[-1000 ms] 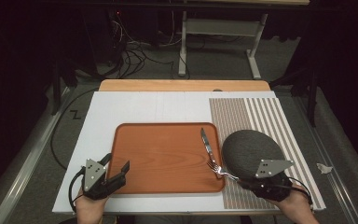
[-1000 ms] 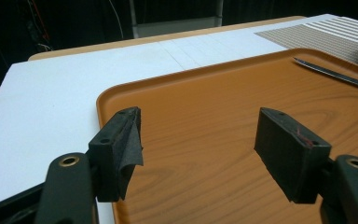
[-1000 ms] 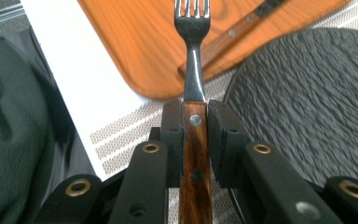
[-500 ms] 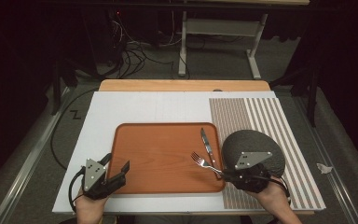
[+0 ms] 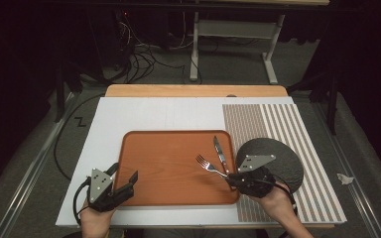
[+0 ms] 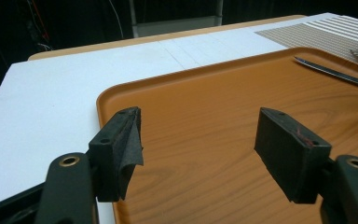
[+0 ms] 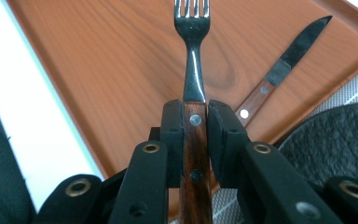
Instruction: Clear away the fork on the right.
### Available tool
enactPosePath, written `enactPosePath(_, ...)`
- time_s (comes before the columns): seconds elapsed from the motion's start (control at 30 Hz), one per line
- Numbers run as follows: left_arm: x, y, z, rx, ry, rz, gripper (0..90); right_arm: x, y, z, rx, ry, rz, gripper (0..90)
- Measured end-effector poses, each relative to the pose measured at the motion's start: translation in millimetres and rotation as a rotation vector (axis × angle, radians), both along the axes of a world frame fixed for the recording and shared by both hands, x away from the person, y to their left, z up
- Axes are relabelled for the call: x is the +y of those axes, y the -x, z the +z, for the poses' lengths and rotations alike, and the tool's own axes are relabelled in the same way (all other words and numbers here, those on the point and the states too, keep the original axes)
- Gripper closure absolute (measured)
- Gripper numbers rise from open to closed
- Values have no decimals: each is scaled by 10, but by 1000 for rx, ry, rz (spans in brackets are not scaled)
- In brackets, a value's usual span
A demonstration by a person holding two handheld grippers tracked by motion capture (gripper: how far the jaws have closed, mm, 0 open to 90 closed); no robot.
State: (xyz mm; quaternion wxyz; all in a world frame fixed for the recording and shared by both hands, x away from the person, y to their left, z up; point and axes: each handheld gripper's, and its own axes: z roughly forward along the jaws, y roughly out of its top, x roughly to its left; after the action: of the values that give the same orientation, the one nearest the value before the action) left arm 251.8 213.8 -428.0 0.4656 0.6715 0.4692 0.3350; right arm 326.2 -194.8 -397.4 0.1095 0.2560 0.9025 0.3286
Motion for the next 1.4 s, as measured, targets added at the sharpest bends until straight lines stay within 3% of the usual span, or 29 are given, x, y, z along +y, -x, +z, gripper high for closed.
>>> enactPosePath(0.3,0,2,0,-1,-2,0,318,185,-89,2,-12,2,-5,794)
enactPosePath(0.73,-3,9,1,-4,-2,-2,318,412,-197,-56,5,14,-8,794)
enactPosePath(1.4,-7,10,0,-3,-1,-6,318,662,-261,-240,45,84,-19,793)
